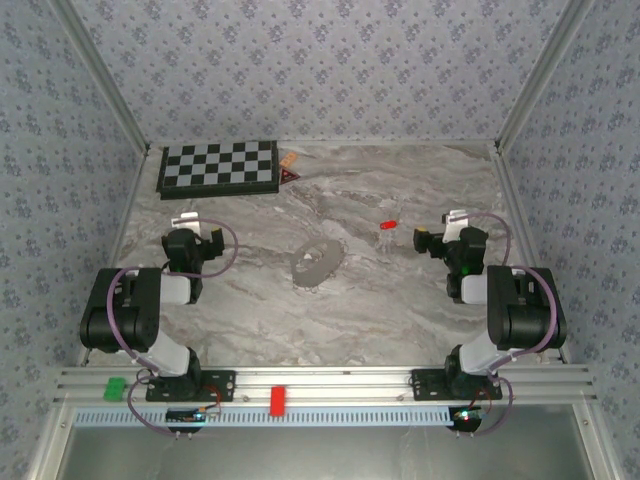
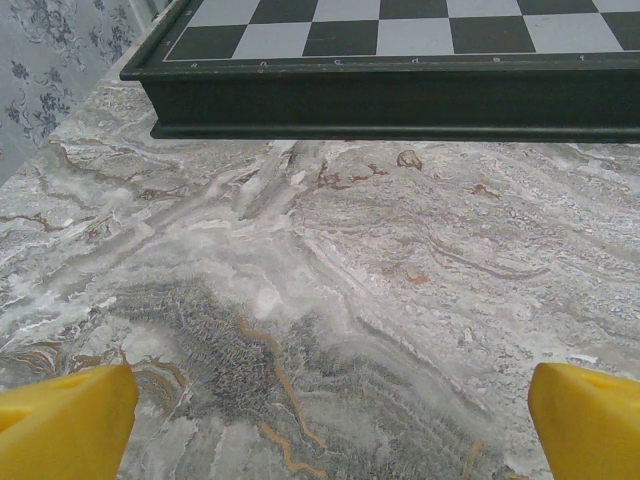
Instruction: Put the keys on the keyring
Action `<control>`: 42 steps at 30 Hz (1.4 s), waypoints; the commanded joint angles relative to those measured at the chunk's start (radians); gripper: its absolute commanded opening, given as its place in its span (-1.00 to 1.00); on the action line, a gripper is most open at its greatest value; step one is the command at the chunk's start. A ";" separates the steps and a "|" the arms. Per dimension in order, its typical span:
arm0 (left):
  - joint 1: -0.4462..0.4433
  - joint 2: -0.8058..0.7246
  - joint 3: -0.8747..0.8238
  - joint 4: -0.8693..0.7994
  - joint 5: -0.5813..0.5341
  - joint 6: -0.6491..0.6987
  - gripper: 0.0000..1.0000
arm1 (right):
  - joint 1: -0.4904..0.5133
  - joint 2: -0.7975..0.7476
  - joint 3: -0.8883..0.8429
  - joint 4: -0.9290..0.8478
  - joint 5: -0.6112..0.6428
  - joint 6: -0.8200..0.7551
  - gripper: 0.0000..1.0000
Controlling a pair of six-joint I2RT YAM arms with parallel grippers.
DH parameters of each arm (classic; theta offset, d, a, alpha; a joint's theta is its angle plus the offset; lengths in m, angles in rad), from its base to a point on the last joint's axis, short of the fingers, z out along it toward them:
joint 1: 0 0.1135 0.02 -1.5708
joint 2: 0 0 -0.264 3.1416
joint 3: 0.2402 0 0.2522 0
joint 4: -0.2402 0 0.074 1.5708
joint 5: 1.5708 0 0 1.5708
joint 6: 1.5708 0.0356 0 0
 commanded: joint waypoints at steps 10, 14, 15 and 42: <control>0.006 -0.168 0.298 -0.533 -0.168 -0.103 0.99 | 0.093 -0.194 0.006 -0.146 0.372 0.026 0.99; 0.008 -0.251 0.463 -0.854 -0.288 -0.312 0.99 | 0.118 -0.366 0.075 -0.423 0.513 0.229 0.99; 0.006 -0.269 0.508 -0.973 -0.341 -0.431 0.99 | 0.107 -0.410 0.109 -0.541 0.524 0.344 0.99; -0.224 -0.705 0.230 -1.114 0.051 -0.568 0.99 | 0.221 -0.530 0.246 -0.720 0.170 0.632 0.99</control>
